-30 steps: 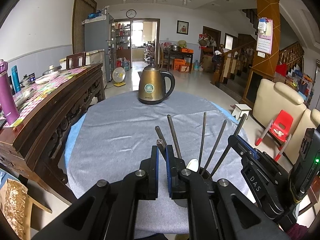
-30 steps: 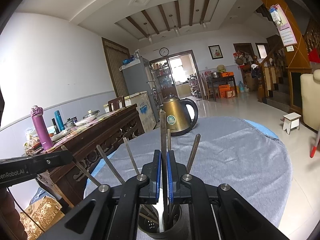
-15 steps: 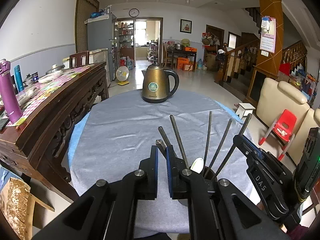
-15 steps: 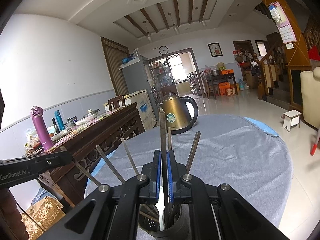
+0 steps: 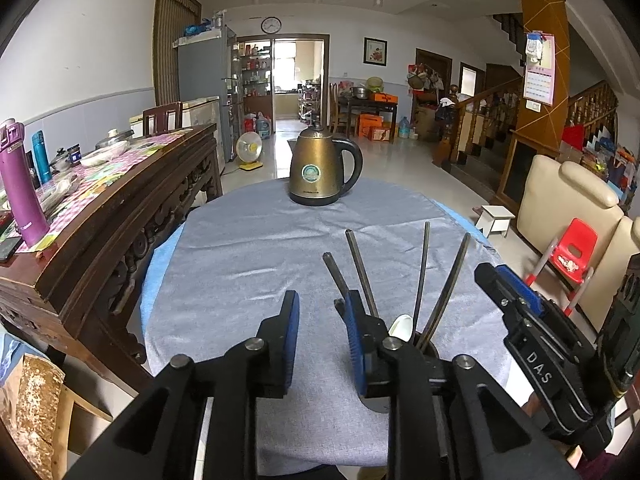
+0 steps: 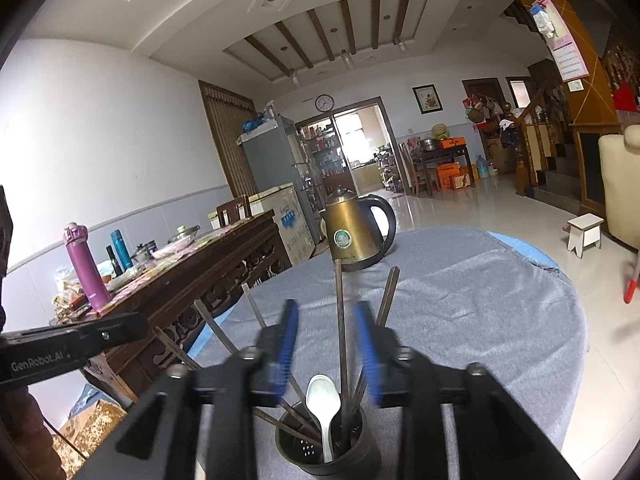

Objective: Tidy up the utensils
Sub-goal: 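Open both tools to release the chopsticks and pull back from the cup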

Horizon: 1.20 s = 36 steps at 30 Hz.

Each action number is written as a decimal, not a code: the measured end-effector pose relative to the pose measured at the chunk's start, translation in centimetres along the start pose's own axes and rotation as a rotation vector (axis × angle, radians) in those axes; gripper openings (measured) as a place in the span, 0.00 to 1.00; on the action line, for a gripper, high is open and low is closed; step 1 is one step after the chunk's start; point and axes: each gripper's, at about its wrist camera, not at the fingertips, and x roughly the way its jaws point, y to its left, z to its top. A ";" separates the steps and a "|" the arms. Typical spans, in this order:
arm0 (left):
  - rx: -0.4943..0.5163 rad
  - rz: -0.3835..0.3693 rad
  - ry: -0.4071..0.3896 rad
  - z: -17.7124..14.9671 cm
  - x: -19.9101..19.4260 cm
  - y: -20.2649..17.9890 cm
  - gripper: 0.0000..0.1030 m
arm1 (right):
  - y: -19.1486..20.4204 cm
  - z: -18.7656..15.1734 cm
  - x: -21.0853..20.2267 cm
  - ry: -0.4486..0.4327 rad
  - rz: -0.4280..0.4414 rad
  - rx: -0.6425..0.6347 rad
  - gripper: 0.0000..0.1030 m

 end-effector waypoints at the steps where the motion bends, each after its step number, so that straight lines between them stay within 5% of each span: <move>1: -0.001 0.001 0.001 0.0 0.0 0.0 0.23 | -0.1 0.1 -0.1 -0.006 -0.001 0.000 0.34; 12: -0.004 0.021 0.004 -0.1 0.1 0.0 0.47 | -0.1 0.3 -0.5 -0.016 -0.007 0.003 0.34; 24: -0.012 0.040 0.015 -0.1 0.4 0.4 0.58 | -0.4 0.0 -0.4 0.006 -0.015 0.007 0.35; 28: -0.012 0.044 0.018 -0.2 0.4 0.4 0.59 | -0.3 0.1 -0.4 0.007 -0.021 0.009 0.47; 36: -0.013 0.065 0.027 -0.1 0.7 0.7 0.66 | -0.2 0.2 -0.7 0.010 -0.023 0.001 0.48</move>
